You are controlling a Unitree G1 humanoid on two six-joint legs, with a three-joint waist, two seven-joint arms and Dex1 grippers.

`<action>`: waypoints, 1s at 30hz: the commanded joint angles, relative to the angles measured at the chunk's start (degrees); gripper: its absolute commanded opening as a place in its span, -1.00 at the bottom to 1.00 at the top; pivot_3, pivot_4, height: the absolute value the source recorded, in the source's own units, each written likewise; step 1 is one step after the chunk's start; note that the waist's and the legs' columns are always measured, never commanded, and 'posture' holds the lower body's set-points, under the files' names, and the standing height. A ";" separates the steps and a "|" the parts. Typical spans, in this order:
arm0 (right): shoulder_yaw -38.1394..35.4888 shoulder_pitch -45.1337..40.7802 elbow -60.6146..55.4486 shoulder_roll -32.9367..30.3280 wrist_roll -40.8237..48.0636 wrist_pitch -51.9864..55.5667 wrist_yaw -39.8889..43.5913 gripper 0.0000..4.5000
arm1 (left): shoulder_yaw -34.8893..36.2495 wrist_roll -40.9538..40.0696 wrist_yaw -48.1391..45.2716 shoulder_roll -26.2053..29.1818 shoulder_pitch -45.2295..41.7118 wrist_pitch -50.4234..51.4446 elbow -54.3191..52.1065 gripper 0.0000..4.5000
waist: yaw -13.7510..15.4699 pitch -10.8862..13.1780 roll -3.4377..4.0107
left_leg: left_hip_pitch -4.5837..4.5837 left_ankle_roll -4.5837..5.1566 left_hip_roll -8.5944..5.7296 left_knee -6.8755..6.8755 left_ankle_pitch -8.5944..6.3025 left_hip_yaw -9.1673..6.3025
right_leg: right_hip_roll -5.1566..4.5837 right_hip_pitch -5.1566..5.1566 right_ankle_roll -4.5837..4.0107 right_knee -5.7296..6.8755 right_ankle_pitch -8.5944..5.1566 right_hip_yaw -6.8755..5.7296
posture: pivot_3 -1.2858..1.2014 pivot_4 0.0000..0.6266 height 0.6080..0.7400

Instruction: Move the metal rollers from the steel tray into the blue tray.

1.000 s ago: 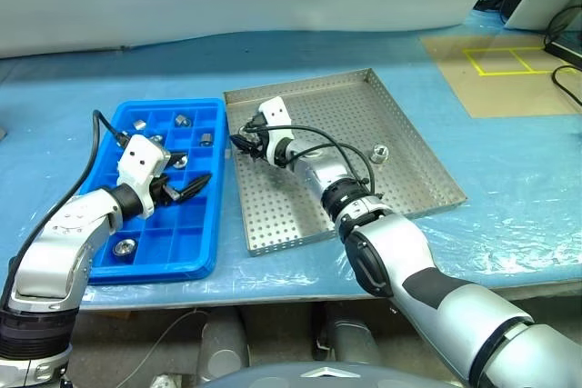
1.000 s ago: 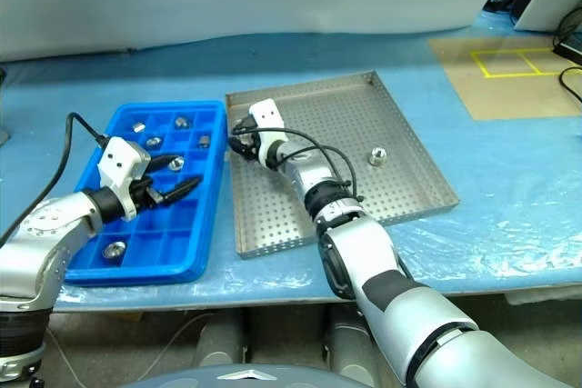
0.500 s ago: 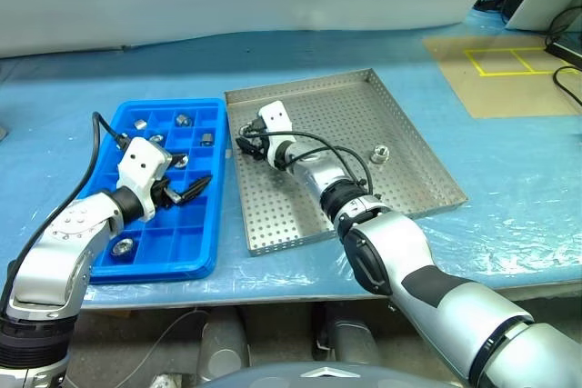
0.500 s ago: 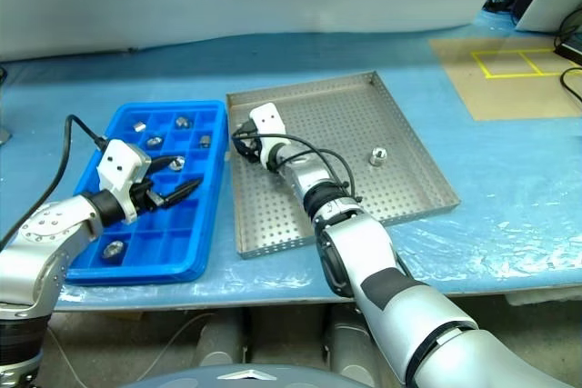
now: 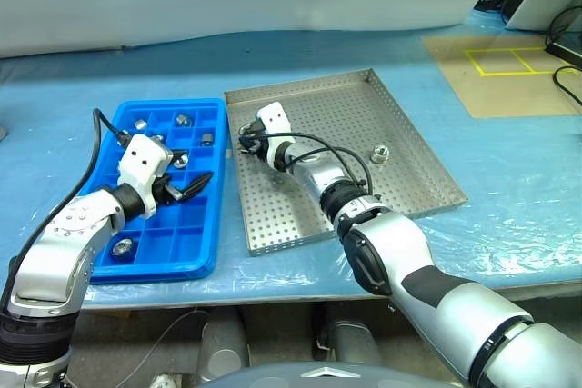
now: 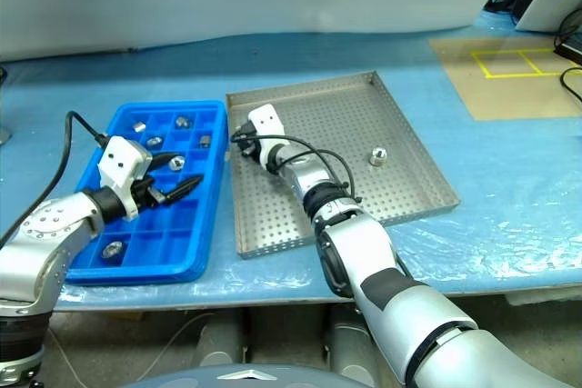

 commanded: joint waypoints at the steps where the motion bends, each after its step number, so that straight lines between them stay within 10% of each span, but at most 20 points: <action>1: 0.14 0.26 -0.87 4.70 0.05 -0.27 0.68 -0.75 | -0.08 0.08 0.41 0.24 -0.90 -0.08 -1.18 0.72 | 0.01 0.00 0.00 | 0.00 0.00 0.00 0.00 0.00 0.00 | 0.00 0.00 0.00 0.00 0.00 0.00 | 0.19 -0.52 1.00; 21: 0.08 1.28 -2.56 4.59 1.19 -0.85 7.52 -0.89 | -0.65 0.92 0.58 0.38 -2.10 -0.76 0.39 0.72 | -0.07 0.00 0.00 | 0.01 0.00 0.01 -0.02 0.00 0.00 | 0.00 0.00 -0.01 0.01 -0.01 0.00 | 0.18 -0.52 1.00; 30: -1.14 -0.09 -2.07 4.30 1.77 0.49 4.38 0.30 | -1.10 1.48 0.67 -0.22 -2.26 -0.95 0.75 0.72 | -0.05 0.00 0.00 | 0.01 0.00 0.01 -0.02 0.00 0.00 | 0.00 -0.01 -0.02 0.00 -0.01 -0.01 | 0.17 -0.52 1.00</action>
